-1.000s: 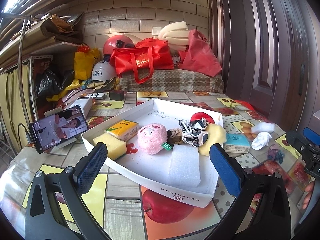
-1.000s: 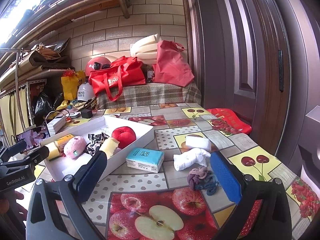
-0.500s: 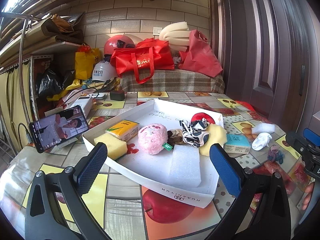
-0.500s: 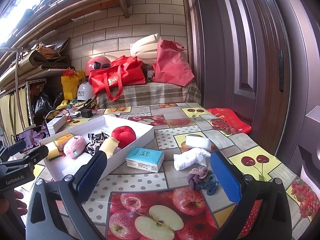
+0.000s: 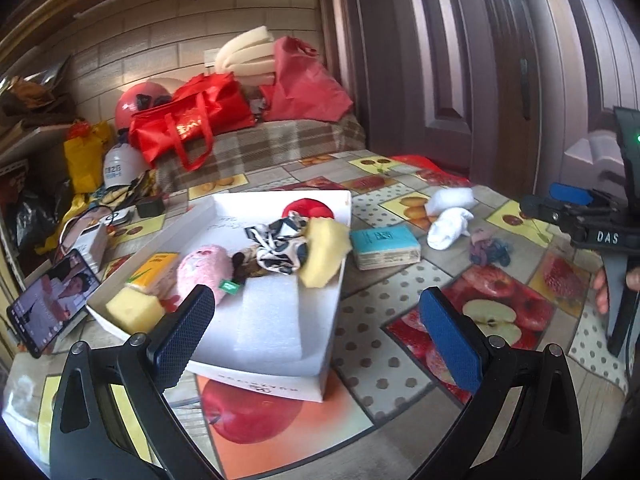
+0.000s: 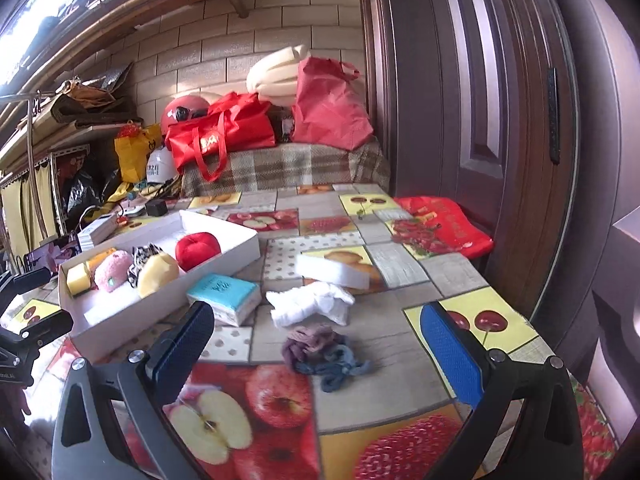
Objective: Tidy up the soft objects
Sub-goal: 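Move both tools toward the blue tissue pack and knotted rope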
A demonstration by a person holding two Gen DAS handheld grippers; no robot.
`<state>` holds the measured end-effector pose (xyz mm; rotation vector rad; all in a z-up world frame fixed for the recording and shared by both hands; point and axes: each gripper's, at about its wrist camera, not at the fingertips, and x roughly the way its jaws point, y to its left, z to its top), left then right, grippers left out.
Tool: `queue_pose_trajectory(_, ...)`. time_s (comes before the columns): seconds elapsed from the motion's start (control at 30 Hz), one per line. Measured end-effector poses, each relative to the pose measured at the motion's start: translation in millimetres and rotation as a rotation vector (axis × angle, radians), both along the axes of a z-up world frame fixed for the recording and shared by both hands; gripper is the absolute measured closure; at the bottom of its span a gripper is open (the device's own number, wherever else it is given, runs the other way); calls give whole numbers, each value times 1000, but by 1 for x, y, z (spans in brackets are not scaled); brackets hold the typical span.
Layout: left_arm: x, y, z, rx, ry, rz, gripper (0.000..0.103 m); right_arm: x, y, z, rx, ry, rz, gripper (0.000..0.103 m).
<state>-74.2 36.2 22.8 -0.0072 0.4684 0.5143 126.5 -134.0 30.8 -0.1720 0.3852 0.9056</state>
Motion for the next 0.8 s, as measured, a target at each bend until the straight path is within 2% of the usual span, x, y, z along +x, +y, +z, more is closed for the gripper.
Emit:
queue_pose_trajectory(0.17,46,-7,-8,-45,89,-124,0,29,9,-15,-143,151,115,0)
queue_pose_trajectory(0.27,71,-12,-9,-56,109,-193,0,28,31,-29,-281,142,132,0)
queue_pose_trajectory(0.4,102,-9,-8,-107,105,-239,0,35,53,-45,-392,128,131,4)
queue_pose_trajectory(0.47,118,-7,-8,-124,105,-251,0,46,61,-53,-417,191,162,28)
queue_pose_trajectory(0.5,127,-6,-8,-121,107,-250,0,51,61,-53,-400,208,169,29)
queue_pose_trajectory(0.53,136,-5,-7,-116,107,-252,0,54,60,-53,-393,209,172,40)
queue_pose_trajectory(0.57,145,-4,-7,-109,110,-251,0,56,59,-52,-390,201,169,57)
queue_pose_trajectory(0.6,154,-2,-7,-103,119,-249,0,56,56,-52,-379,207,171,62)
queue_pose_trajectory(0.67,170,4,-8,-102,130,-241,0,58,53,-50,-362,221,177,66)
queue_pose_trajectory(0.8,201,24,-12,-160,167,-230,0,62,49,-49,-338,252,173,66)
